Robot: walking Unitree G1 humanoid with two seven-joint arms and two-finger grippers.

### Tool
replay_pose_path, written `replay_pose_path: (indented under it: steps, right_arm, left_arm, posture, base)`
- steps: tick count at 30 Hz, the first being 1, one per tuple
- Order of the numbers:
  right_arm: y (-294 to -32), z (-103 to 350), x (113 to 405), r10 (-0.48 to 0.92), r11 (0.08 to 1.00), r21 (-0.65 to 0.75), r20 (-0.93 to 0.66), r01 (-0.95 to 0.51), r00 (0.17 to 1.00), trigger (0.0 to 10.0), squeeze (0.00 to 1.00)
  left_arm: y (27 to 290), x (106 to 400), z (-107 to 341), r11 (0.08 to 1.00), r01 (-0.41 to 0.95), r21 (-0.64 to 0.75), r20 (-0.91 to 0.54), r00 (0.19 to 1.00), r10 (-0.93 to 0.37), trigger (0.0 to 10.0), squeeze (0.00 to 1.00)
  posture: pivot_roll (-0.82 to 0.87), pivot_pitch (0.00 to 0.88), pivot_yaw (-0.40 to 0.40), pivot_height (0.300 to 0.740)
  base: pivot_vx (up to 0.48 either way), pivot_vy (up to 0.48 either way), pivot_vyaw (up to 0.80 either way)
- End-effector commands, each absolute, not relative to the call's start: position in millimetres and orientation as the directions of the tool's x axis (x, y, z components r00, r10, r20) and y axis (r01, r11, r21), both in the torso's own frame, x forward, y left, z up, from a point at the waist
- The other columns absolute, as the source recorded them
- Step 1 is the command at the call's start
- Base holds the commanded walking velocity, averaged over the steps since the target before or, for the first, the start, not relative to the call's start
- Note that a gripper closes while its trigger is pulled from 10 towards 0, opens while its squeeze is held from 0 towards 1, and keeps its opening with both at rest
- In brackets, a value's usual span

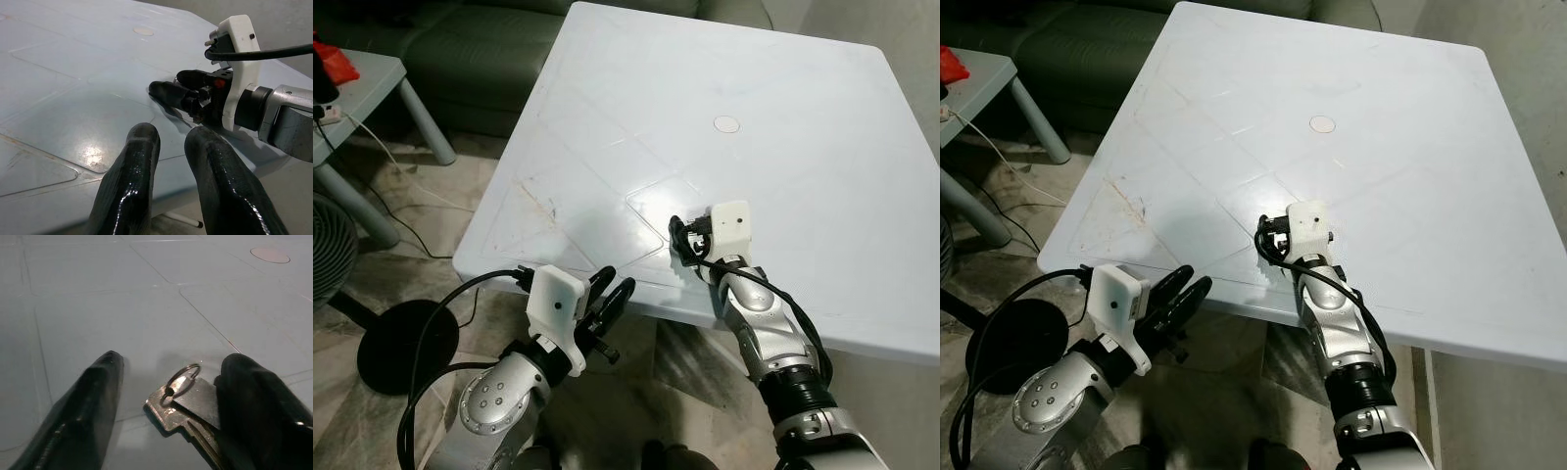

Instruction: Hang keys on a hook

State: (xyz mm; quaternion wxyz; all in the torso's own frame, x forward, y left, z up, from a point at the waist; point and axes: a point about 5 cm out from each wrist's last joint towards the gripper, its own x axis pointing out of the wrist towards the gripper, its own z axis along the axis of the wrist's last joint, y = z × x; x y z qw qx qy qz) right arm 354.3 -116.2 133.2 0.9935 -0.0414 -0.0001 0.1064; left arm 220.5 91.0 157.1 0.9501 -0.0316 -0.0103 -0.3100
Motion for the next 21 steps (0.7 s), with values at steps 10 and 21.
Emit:
replay_pose_path:
  steps: [10,21]
  right_arm:
    - [-121.9,127.3,350.6,0.21,0.973,-0.097,-0.001,-0.209,0.978,9.1,0.0]
    - [-130.9,128.2,344.3,0.246,0.968,-0.056,0.034,-0.244,0.969,10.0,0.0]
  left_arm:
    - [88.4,216.8,158.3,0.794,0.605,-0.057,0.032,0.796,-0.605,10.0,0.0]
    - [88.1,218.0,158.6,0.79,0.611,-0.056,0.033,0.792,-0.61,10.0,0.0]
  posture:
    - [0.08,0.245,-0.047,0.74]
    - [0.07,0.246,-0.042,0.74]
  base:
    - [0.0,0.0,0.0]
    - [0.0,0.0,0.0]
